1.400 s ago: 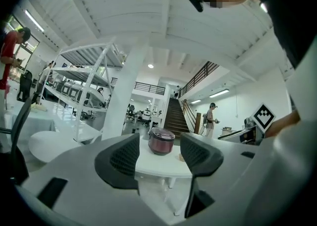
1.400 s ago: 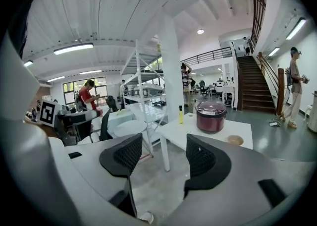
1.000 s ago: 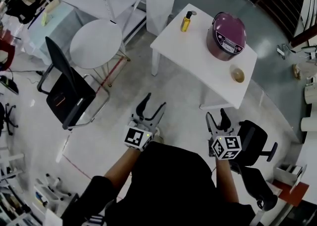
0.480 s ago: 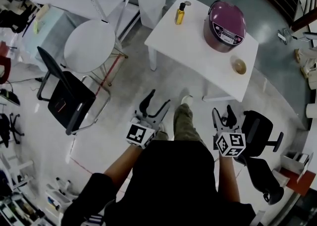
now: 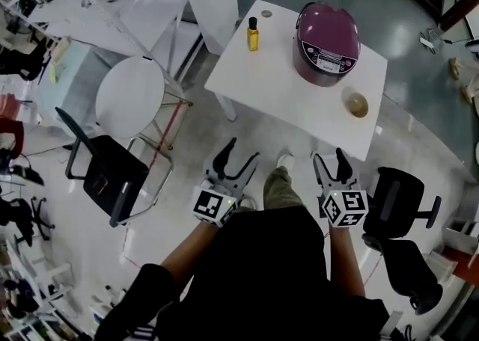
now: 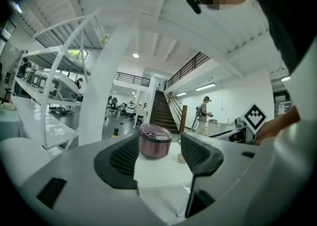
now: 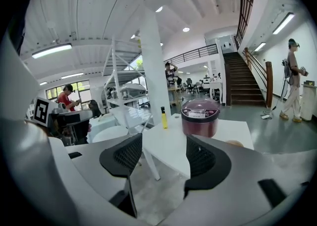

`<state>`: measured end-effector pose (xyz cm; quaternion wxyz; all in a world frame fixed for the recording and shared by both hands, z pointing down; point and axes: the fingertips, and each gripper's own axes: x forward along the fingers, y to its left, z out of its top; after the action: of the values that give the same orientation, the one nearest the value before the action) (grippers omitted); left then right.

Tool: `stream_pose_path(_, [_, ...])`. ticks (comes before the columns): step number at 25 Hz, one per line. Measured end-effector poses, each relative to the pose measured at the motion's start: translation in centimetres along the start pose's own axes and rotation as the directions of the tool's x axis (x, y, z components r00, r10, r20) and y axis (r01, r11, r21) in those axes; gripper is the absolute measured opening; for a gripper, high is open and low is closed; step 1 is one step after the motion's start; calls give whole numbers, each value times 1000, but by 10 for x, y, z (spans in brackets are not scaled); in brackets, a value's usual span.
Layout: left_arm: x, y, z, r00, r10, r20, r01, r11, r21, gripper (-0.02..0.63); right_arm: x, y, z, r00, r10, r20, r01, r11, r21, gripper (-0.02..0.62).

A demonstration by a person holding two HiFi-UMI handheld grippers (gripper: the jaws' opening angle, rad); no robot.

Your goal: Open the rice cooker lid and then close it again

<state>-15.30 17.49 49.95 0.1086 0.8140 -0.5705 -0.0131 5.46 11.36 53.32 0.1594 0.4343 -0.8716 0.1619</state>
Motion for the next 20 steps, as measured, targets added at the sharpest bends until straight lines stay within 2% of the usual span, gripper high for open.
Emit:
stream_pose_path(11, [135,-6,34,998,-61,-22,62,998,22,241,55,-102,35,998,-58,14,58,998,27,244])
stream_pose_path(16, [183,-7,38,998,-58,-32,58,998,2,241,74,-147,51,997,-76,19,75,996,38,244])
stream_pose_path(20, [216,-6,45,998,-63,-31,63,998,9,241,84,-166,61,997,-73,18,72,996,52,244])
